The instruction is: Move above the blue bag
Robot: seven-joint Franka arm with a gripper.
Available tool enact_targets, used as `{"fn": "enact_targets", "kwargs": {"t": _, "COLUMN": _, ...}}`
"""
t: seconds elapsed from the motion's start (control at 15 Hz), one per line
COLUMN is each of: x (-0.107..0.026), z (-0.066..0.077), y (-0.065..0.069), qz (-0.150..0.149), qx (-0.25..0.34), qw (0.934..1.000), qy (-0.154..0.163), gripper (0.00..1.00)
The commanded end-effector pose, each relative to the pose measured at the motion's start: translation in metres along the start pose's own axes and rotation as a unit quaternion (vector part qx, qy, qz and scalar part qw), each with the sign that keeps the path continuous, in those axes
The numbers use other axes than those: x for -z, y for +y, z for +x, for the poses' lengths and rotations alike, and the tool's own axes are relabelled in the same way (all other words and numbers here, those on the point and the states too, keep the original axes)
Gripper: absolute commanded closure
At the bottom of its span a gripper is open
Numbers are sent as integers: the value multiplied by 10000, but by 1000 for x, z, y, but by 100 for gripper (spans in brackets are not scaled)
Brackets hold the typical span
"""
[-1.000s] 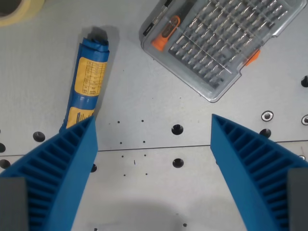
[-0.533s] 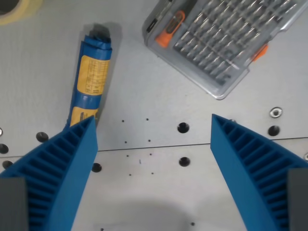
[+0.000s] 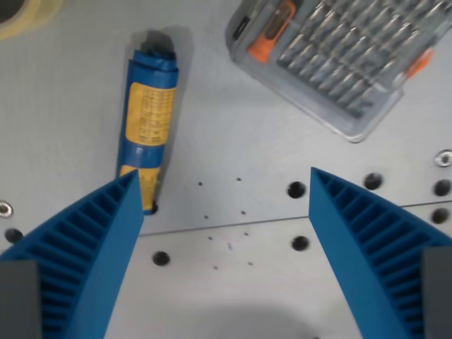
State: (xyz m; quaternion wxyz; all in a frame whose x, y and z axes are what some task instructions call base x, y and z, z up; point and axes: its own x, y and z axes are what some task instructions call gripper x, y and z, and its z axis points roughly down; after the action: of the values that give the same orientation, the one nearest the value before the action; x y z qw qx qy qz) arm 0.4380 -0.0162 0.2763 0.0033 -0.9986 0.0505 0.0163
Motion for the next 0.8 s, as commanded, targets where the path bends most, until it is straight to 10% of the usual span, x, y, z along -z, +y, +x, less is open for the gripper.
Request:
{"fn": "enact_targets", "kwargs": {"t": 0.07, "x": -14, "z": -4, "y": -10, "qz": 12, "qx": -646, "qw": 9971, "qy": 404, "gripper": 0}}
{"fn": "enact_targets", "kwargs": {"t": 0.8, "x": -71, "z": -17, "y": -40, "qz": 92, "qx": -1209, "qw": 9919, "qy": 368, "gripper": 0}}
